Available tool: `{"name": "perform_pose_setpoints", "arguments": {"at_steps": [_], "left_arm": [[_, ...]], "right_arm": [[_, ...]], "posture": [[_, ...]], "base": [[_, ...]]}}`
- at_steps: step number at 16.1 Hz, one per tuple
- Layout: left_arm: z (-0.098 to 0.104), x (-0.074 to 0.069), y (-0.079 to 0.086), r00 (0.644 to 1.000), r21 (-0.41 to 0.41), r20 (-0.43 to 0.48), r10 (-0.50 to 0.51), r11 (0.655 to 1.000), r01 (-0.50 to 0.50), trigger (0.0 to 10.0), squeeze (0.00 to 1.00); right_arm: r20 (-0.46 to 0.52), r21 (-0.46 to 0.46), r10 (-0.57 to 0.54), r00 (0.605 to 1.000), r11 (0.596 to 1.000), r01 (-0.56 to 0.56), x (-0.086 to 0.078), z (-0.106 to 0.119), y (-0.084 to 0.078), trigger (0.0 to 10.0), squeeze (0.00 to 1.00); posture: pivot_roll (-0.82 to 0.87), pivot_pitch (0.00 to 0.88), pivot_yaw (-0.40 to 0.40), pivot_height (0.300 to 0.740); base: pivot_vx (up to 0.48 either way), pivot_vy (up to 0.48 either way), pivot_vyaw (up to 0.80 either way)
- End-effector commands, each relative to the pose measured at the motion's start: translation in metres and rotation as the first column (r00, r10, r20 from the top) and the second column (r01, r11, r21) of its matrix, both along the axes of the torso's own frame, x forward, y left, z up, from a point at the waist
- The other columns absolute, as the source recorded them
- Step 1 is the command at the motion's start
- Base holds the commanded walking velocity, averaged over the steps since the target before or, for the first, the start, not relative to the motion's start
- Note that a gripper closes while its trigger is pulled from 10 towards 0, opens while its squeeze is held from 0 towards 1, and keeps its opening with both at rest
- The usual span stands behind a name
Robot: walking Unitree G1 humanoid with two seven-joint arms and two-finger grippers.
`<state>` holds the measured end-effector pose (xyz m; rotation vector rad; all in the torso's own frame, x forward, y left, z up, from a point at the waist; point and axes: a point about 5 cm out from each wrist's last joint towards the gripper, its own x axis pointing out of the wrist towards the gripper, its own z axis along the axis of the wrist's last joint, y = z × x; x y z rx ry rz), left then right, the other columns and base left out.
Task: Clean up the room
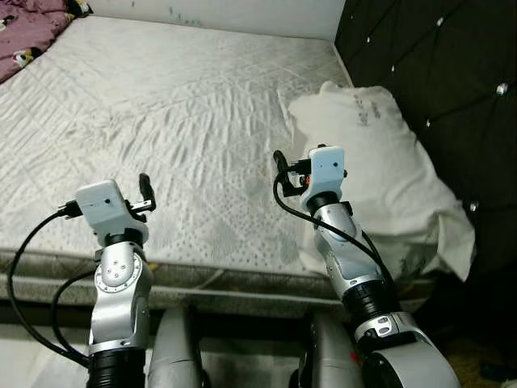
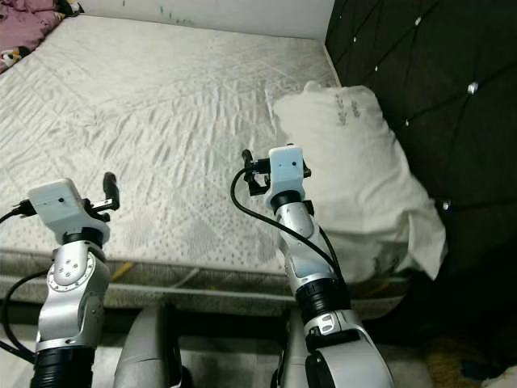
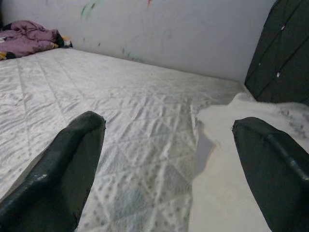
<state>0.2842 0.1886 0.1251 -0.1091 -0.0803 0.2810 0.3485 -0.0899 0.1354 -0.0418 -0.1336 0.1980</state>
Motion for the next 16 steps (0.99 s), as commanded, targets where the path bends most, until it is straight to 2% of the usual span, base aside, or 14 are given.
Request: {"name": "perform_pose_setpoints", "arguments": {"at_steps": [1,8,16], "left_arm": [[0.004,0.005,-0.008,0.999,-0.006,0.017,-0.046,0.999,0.047,10.0,0.00],[0.009,0.011,0.000,0.999,0.004,0.030,-0.017,1.000,0.017,10.0,0.00],[0.007,0.012,-0.003,0.999,0.001,0.031,-0.032,0.999,0.032,10.0,0.00]], "right_arm": [[0.050,-0.004,-0.003,0.999,1.000,0.003,0.005,0.014,0.000,10.0,0.00],[0.034,-0.017,-0.025,0.999,1.000,0.026,0.009,0.012,-0.001,10.0,0.00],[-0.004,-0.038,-0.092,0.996,0.995,0.091,0.011,0.003,-0.014,10.0,0.00]], "posture": [[0.09,0.000,-0.044,0.660],[0.10,0.000,-0.047,0.740],[0.10,0.000,-0.044,0.740]], "base": [[0.000,0.000,0.00],[0.000,0.000,0.00],[0.000,0.000,-0.36]]}}
